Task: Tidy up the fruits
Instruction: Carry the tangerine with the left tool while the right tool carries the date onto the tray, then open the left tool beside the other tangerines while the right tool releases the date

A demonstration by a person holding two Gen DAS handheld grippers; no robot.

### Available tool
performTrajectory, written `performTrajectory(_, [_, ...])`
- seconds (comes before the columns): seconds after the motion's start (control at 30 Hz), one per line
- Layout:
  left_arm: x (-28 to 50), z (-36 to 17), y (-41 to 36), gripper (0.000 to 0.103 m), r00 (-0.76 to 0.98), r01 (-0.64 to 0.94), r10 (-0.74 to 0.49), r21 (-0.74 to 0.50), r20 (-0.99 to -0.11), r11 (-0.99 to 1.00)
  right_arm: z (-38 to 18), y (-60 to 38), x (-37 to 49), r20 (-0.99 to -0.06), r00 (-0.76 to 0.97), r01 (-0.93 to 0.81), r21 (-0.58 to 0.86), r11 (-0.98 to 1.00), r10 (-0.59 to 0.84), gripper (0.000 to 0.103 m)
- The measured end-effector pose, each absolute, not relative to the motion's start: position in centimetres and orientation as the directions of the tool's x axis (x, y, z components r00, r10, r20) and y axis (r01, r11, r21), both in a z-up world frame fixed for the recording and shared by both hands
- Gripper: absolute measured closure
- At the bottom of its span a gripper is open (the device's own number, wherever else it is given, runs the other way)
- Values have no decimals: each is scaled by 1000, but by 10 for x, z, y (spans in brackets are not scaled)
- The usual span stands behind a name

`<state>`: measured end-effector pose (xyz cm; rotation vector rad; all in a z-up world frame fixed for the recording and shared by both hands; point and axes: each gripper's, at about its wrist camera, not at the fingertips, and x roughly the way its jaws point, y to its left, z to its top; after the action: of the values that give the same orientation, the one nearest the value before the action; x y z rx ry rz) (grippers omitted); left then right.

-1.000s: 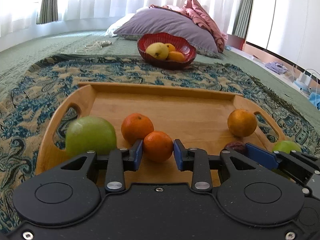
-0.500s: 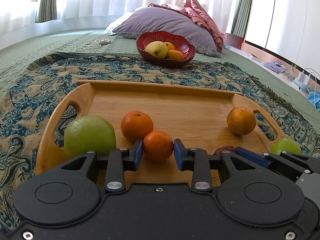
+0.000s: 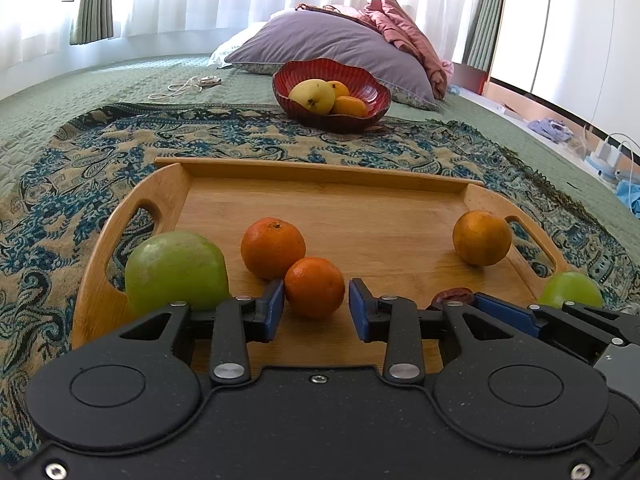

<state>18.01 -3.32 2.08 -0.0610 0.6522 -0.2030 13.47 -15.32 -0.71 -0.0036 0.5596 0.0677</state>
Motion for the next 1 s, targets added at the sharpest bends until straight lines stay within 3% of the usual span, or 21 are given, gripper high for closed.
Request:
performTrajectory(0.23, [170, 26, -33, 55, 782, 176, -203, -104, -590, 979, -3, -154, 122, -514, 855, -76, 8, 997, 70, 50])
performTrajectory(0.63, [139, 36, -31, 34, 787, 204, -213, -81, -579, 976, 1, -164, 88, -492, 864, -88, 51, 995, 102, 45])
performTrajectory(1.0, [106, 40, -19, 24, 787, 211, -222, -86, -576, 974, 5, -162, 52, -464, 878, -122, 24, 992, 119, 40])
